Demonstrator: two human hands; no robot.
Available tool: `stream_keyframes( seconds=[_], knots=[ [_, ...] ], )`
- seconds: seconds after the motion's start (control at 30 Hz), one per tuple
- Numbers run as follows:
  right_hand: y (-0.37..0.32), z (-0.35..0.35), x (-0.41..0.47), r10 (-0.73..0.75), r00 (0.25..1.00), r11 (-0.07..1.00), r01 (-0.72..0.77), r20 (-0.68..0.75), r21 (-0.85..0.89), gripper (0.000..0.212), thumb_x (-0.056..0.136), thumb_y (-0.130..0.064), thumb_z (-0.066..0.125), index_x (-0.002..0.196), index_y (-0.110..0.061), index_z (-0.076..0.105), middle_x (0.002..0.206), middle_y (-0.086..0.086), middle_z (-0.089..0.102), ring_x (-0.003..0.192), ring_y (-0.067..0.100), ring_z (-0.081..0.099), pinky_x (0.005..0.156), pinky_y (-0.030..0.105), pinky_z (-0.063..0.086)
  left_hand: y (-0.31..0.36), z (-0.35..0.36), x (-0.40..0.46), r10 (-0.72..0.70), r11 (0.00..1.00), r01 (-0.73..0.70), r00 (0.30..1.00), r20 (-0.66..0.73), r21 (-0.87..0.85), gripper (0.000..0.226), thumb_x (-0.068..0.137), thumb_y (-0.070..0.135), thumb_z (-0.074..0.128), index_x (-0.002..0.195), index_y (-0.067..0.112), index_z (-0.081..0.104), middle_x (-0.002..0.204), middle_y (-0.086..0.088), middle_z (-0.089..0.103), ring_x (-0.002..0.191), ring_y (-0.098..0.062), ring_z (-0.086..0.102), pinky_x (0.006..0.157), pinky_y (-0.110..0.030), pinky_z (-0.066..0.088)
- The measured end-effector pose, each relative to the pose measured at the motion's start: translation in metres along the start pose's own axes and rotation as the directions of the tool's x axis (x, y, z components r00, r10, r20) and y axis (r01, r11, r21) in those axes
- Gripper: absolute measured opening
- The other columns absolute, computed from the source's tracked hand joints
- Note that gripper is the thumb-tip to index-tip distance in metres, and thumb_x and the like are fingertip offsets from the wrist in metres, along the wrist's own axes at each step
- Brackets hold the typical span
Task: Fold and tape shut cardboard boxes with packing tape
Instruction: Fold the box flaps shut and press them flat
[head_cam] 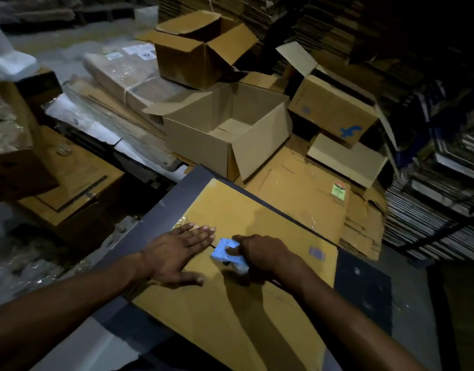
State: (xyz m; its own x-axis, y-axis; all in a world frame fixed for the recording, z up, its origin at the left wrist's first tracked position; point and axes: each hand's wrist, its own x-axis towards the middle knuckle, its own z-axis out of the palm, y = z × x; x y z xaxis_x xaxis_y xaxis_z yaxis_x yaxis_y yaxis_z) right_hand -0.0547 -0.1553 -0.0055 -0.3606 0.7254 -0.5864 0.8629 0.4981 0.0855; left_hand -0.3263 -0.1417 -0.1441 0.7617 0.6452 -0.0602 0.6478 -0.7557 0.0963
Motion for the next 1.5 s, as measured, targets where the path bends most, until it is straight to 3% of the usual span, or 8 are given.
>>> stream_keyframes(
  seconds=[0.23,0.37,0.47,0.67,0.83,1.07,1.2,1.5],
  knots=[
    [0.006,0.003,-0.030,0.128,0.992,0.991,-0.127,0.021,-0.041,0.037,0.107,-0.046,0.056,0.134,-0.020,0.059,0.123,0.005,0.068,0.110,0.031,0.069,0.080,0.040,0.049,-0.004,0.000,0.000,0.018,1.000,-0.018,1.000,0.015,-0.006,0.114,0.095,0.097,0.026,0.175,0.023,-0.007,0.183,0.002,-0.016,0.168,-0.012,-0.014,0.137,-0.047,0.005],
    [0.019,0.020,-0.048,0.158,0.987,0.987,-0.157,0.024,-0.013,0.041,0.108,-0.056,0.049,0.127,-0.022,0.060,0.106,0.002,0.067,0.092,0.025,0.068,0.082,0.041,0.058,-0.003,-0.004,0.000,0.015,1.000,-0.014,0.999,0.029,-0.017,0.114,0.094,0.098,0.024,0.175,0.024,-0.008,0.182,0.004,-0.017,0.167,-0.009,-0.017,0.137,-0.045,0.002],
    [0.020,0.023,-0.051,0.191,0.982,0.981,-0.191,0.008,0.029,0.049,0.106,-0.063,0.046,0.122,-0.020,0.060,0.101,0.000,0.064,0.085,0.024,0.062,0.074,0.036,0.049,-0.002,-0.006,0.001,0.016,0.999,-0.015,0.999,0.045,-0.031,0.114,0.094,0.098,0.023,0.175,0.025,-0.010,0.182,0.005,-0.017,0.167,-0.010,-0.017,0.137,-0.045,0.001],
    [0.014,0.028,-0.034,0.136,0.990,0.990,-0.137,-0.044,-0.019,0.050,0.106,-0.062,0.049,0.117,-0.018,0.068,0.115,0.006,0.067,0.111,0.030,0.058,0.087,0.043,0.046,0.038,-0.018,0.011,-0.048,0.999,0.048,0.994,0.095,0.007,0.131,0.084,0.107,0.016,0.173,0.015,-0.012,0.180,-0.002,-0.022,0.166,-0.019,-0.025,0.134,-0.053,-0.008],
    [0.024,0.040,-0.025,0.167,0.985,0.981,-0.162,-0.046,0.103,0.042,0.108,-0.052,0.052,0.121,-0.017,0.070,0.118,0.007,0.071,0.104,0.030,0.069,0.089,0.045,0.059,0.101,-0.001,0.040,0.013,0.995,-0.003,0.995,0.101,-0.095,0.133,0.085,0.106,0.021,0.174,0.012,-0.010,0.182,-0.007,-0.017,0.166,-0.019,-0.026,0.136,-0.050,-0.009],
    [-0.012,0.018,-0.011,0.019,0.996,1.000,-0.020,-0.086,-0.012,0.039,0.097,-0.041,0.069,0.133,-0.028,0.066,0.125,0.008,0.064,0.110,0.035,0.066,0.085,0.041,0.053,0.027,0.011,0.006,0.015,1.000,-0.014,0.999,0.042,-0.018,0.112,0.096,0.096,0.027,0.176,0.022,0.002,0.183,0.001,-0.009,0.169,-0.013,-0.012,0.137,-0.051,0.004],
    [-0.053,-0.010,0.011,0.065,0.993,0.997,-0.068,-0.103,-0.023,0.036,0.096,-0.026,0.072,0.132,-0.025,0.066,0.130,0.005,0.064,0.116,0.031,0.067,0.079,0.040,0.046,-0.016,0.009,-0.014,0.055,0.998,-0.055,0.998,0.003,0.011,0.106,0.101,0.087,0.038,0.176,0.020,0.005,0.184,-0.001,-0.003,0.170,-0.015,-0.003,0.137,-0.053,0.009],
    [-0.001,0.031,-0.038,0.081,0.993,0.995,-0.086,-0.090,-0.056,0.031,0.093,-0.043,0.074,0.113,-0.024,0.062,0.108,0.004,0.066,0.094,0.031,0.067,0.077,0.044,0.050,-0.022,0.005,-0.013,0.055,0.998,-0.055,0.998,0.022,-0.013,0.105,0.101,0.087,0.037,0.176,0.022,0.002,0.184,0.002,-0.007,0.169,-0.012,-0.007,0.137,-0.053,0.006]
  ],
)
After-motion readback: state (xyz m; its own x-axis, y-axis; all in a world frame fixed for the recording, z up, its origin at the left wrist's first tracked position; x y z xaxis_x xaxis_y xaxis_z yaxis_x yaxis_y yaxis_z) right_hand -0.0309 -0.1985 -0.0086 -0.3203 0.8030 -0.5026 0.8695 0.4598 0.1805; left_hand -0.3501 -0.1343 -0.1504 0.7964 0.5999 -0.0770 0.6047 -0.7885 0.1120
